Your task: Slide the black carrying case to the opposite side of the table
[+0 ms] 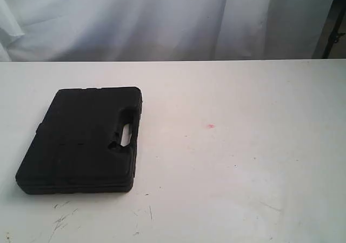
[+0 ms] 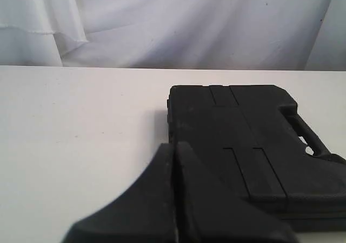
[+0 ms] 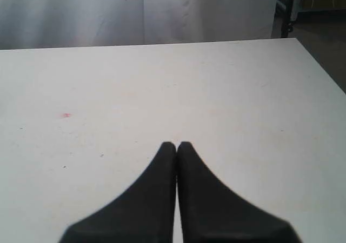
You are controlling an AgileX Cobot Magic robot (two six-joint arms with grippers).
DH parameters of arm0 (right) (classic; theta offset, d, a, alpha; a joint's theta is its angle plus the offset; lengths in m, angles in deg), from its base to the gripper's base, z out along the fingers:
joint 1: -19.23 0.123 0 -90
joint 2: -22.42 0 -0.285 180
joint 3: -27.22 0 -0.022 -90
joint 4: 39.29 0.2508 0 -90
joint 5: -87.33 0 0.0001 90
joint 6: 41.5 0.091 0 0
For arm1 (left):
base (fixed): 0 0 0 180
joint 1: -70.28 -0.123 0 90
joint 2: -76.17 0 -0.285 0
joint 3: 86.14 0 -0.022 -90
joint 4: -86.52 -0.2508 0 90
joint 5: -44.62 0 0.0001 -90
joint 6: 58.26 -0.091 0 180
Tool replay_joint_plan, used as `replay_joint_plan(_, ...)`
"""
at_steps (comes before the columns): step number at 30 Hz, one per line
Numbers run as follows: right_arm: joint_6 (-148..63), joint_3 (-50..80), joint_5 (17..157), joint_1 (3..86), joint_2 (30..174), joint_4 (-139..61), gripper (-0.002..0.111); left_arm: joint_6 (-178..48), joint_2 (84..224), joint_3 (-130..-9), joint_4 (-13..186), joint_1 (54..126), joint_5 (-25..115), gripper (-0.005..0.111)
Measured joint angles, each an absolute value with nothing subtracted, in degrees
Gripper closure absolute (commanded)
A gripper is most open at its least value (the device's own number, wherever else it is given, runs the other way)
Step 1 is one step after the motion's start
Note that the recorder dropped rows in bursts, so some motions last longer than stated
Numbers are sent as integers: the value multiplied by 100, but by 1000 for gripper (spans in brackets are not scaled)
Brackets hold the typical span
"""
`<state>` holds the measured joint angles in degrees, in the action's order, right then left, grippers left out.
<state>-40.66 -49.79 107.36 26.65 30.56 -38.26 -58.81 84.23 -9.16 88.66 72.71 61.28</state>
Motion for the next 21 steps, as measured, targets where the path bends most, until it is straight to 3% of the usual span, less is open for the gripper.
replay_joint_plan(7,-4066,-4979,10736,2665,3056,-3826,108,-5881,8423,-916,8747,7271,6105,107)
replay_joint_plan(14,-4066,-4979,10736,2665,3056,-3826,108,-5881,8423,-916,9429,7271,4416,107)
replay_joint_plan(21,-4066,-4979,10736,2665,3056,-3826,108,-5869,8423,-916,9441,7271,4142,107)
